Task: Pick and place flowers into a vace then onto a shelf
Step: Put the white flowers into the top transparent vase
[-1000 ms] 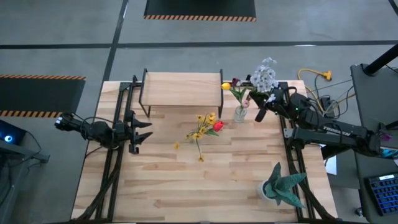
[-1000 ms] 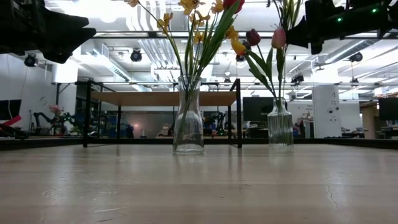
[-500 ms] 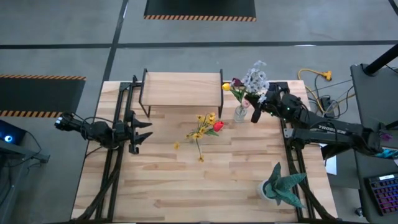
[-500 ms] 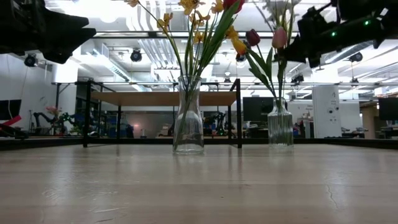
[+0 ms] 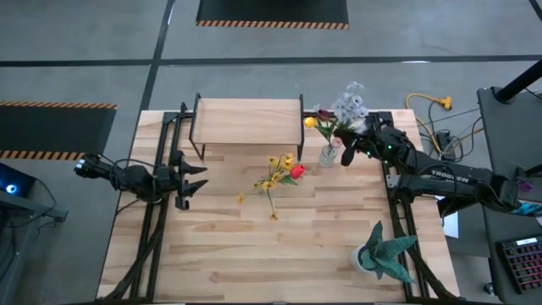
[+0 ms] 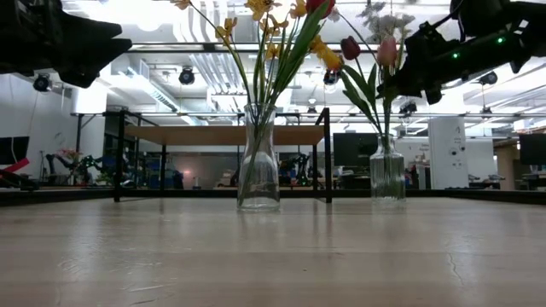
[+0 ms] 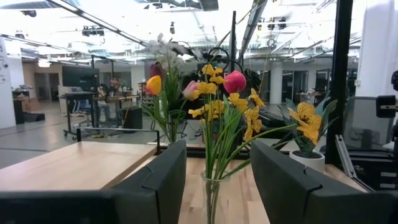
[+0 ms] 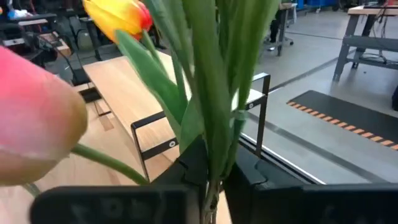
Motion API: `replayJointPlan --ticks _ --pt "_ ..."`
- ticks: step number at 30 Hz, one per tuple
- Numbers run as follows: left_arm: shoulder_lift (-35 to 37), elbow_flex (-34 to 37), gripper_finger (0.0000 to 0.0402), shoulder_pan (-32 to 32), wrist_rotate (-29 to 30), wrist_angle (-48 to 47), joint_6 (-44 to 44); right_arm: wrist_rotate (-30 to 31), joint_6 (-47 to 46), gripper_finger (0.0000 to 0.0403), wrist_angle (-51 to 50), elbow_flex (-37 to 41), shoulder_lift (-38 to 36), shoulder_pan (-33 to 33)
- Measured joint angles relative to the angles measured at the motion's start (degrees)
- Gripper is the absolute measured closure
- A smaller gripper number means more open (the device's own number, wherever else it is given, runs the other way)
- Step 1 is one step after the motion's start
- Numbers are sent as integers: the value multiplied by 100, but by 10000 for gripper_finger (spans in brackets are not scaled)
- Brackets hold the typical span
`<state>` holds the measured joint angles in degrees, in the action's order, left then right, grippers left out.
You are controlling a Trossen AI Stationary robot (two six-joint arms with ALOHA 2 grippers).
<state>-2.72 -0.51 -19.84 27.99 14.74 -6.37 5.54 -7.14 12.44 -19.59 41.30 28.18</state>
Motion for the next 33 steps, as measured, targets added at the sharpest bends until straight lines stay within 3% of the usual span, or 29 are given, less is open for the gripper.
replayJointPlan --ticks 11,15,22,33 --pt "0 2 239 -2 0 0 35 44 136 204 -1491 -643 -154 -4" --pt "0 2 239 0 2 0 33 44 79 160 -1918 -919 -379 -4" --pt "0 2 239 -2 2 0 33 44 0 121 -3187 -1443 -674 -4" --pt "0 2 239 0 4 0 33 37 -303 101 -4951 -2342 -743 -4"
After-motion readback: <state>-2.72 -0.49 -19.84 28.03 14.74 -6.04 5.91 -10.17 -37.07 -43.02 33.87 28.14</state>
